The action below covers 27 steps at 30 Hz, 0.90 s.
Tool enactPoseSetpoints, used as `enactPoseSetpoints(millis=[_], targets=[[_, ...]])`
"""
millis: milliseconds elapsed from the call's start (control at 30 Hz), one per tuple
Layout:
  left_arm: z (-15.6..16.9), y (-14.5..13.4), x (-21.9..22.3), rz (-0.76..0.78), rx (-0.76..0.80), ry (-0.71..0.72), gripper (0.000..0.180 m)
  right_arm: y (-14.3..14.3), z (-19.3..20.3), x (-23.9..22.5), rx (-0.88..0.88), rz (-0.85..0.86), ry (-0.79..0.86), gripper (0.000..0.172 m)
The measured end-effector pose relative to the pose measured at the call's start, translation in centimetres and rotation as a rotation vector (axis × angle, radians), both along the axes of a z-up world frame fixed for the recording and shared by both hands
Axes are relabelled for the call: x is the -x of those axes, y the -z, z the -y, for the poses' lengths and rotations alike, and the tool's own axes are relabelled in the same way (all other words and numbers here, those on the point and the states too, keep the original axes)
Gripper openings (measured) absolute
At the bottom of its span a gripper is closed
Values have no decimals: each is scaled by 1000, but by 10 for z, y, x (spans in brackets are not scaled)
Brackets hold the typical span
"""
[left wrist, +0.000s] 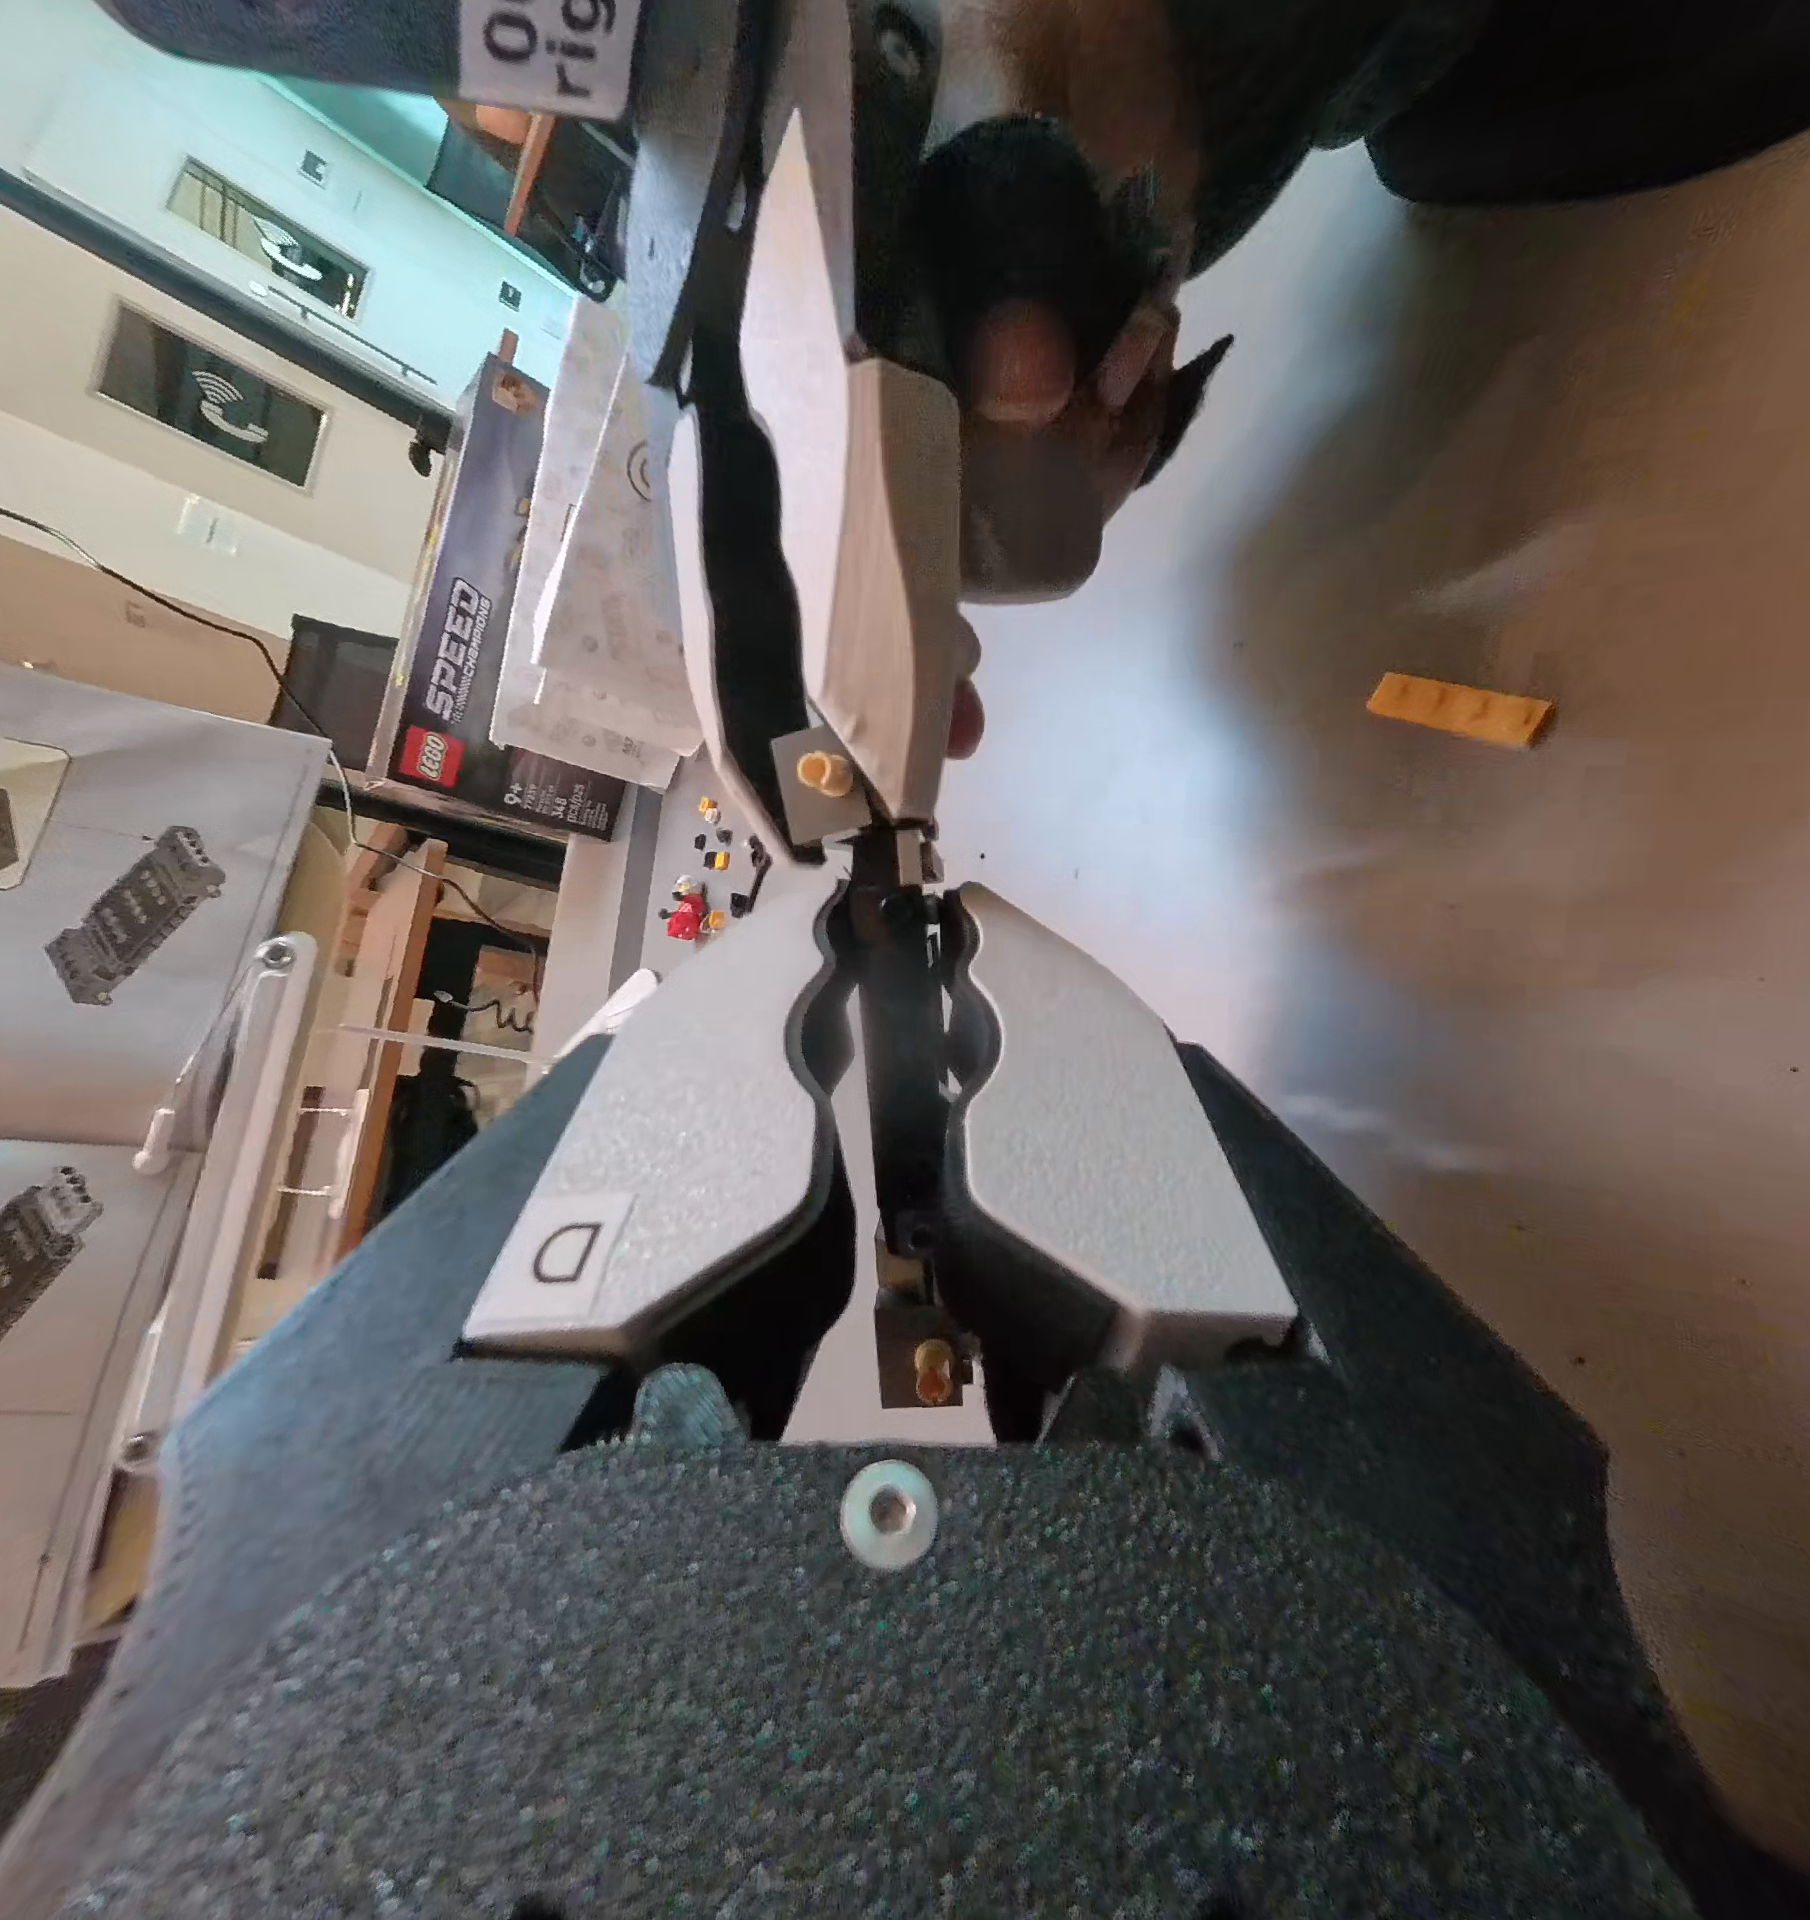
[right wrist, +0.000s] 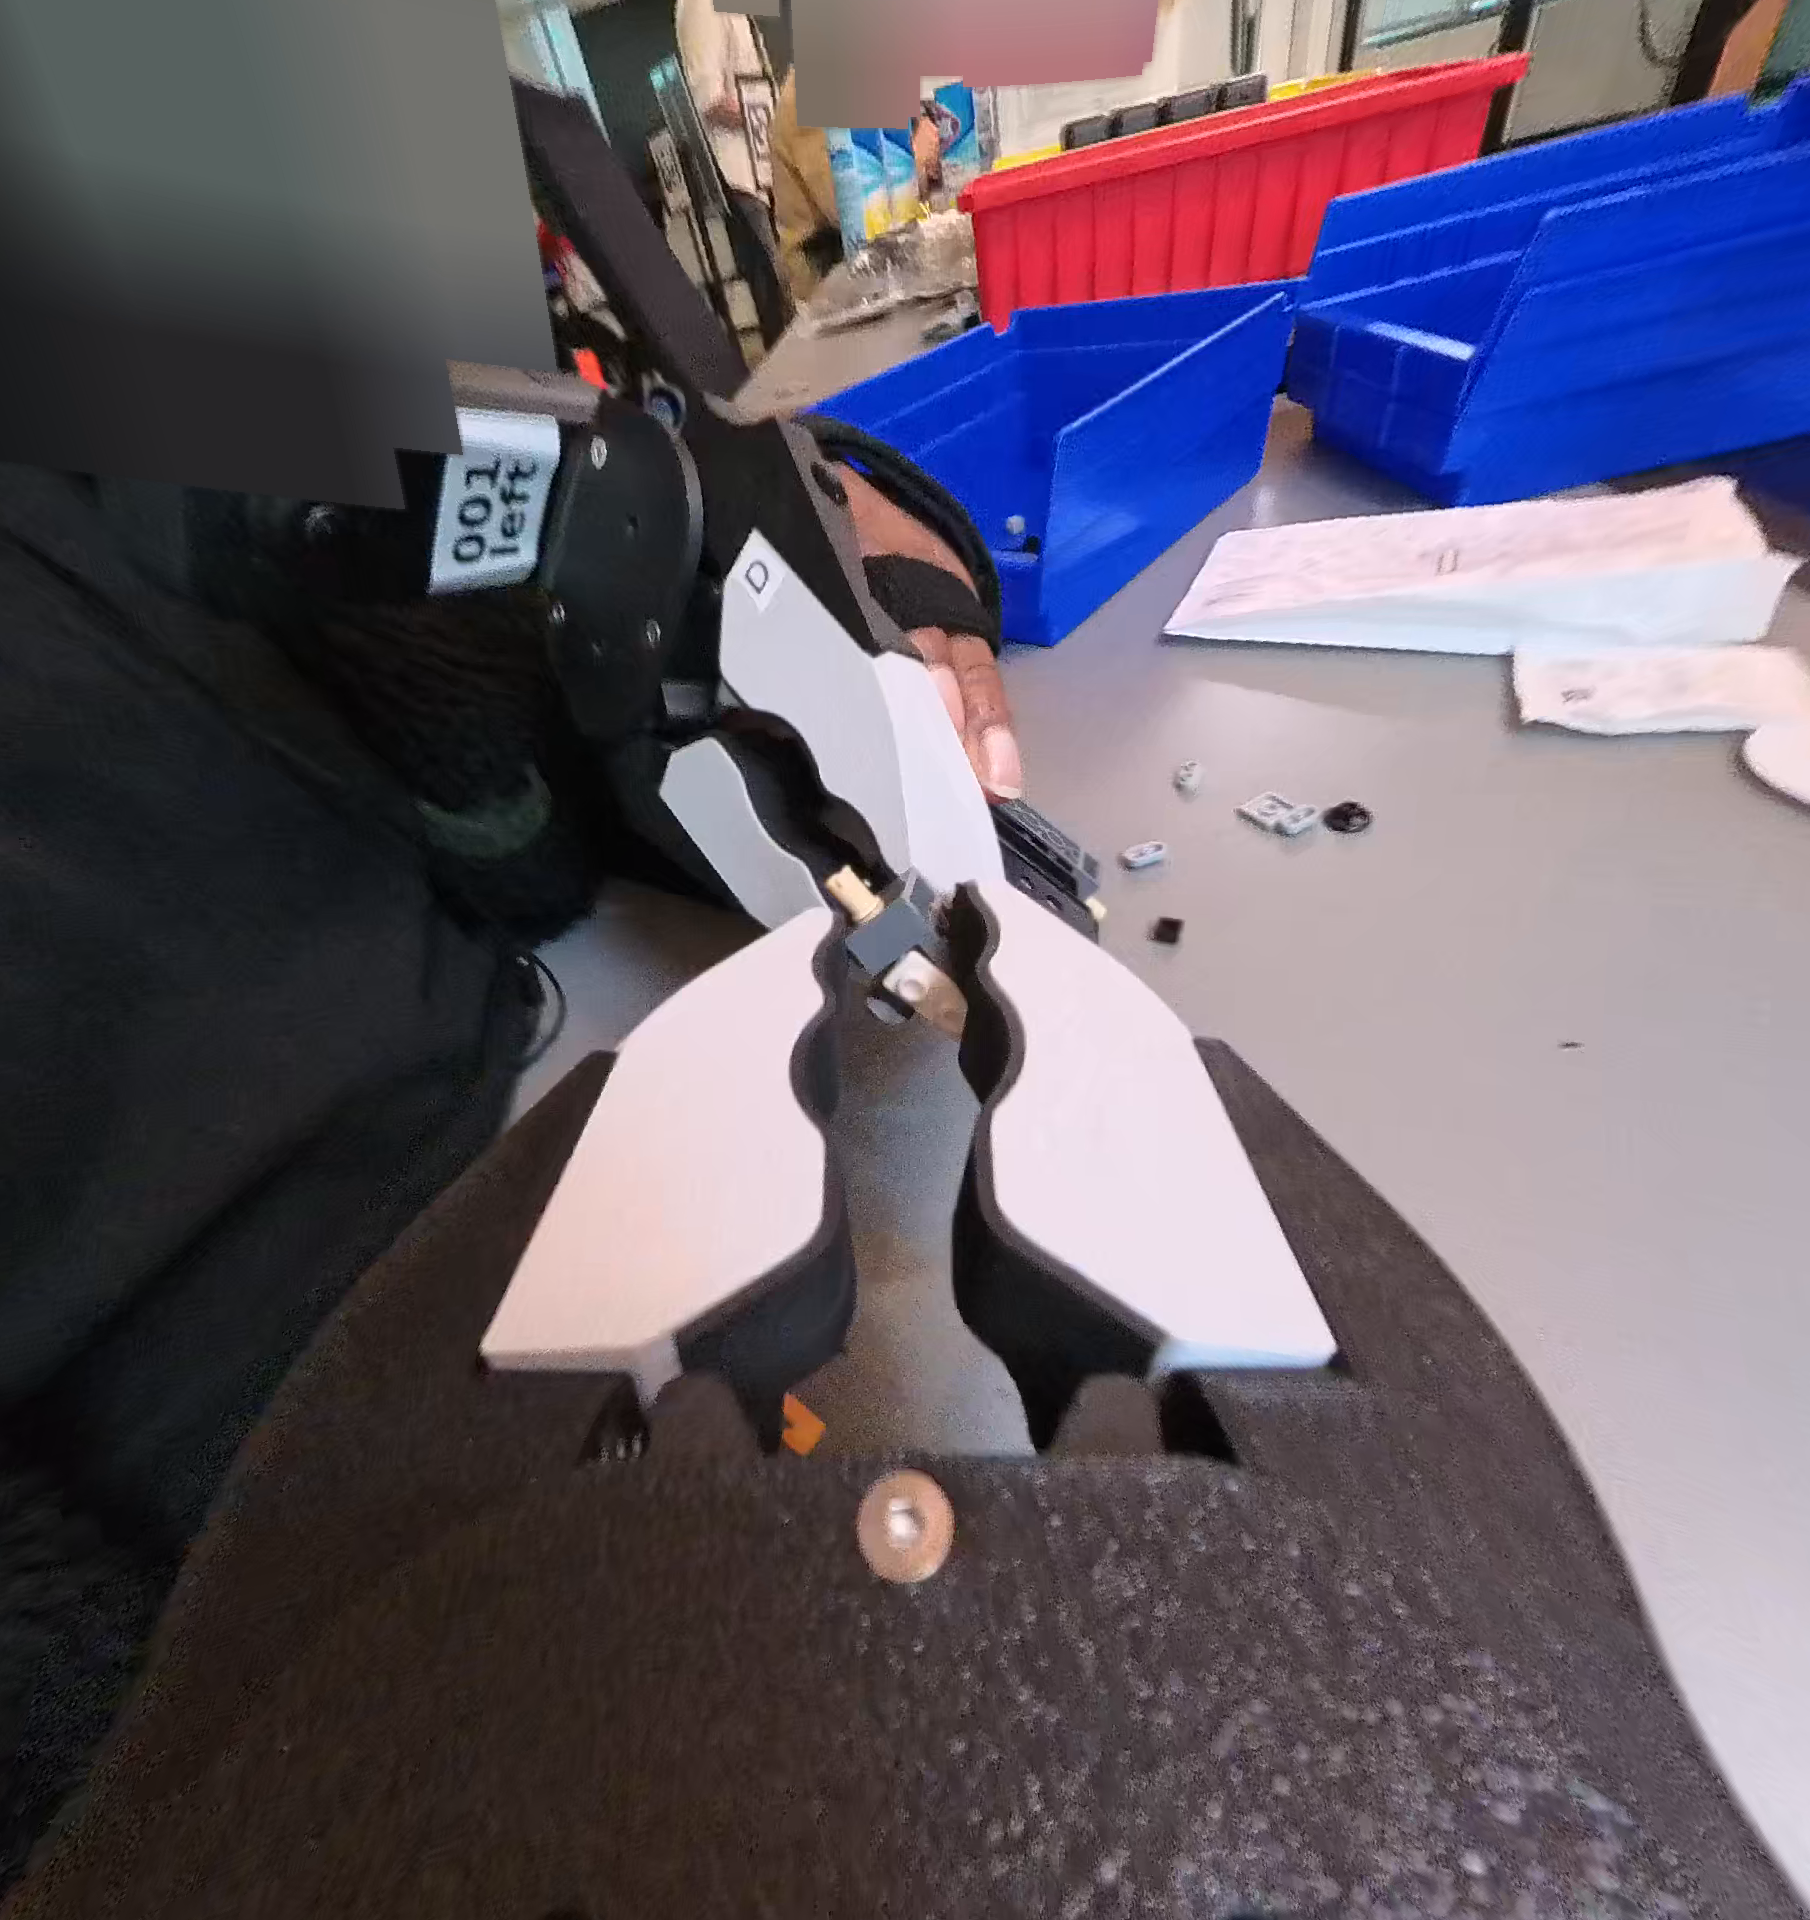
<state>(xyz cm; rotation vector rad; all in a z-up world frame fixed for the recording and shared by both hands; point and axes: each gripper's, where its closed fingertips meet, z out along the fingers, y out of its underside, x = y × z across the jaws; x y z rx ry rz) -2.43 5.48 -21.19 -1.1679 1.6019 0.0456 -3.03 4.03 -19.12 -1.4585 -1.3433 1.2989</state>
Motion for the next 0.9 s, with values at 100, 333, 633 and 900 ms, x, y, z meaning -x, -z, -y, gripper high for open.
enactPoseSetpoints(millis=[100,333,633,900], targets=[[1,0,0,30,74,-1,15,-3,0,0,109,-18,-16,18],[7,8,-1,131,463,2,14,0,-6,1,475,-44,-38,19],[20,11,-2,312,1102,27,14,3,-8,3,799,-64,-92,20],[24,16,-1,328,1259,39,14,8,-13,-1,751,-22,-69,26]])
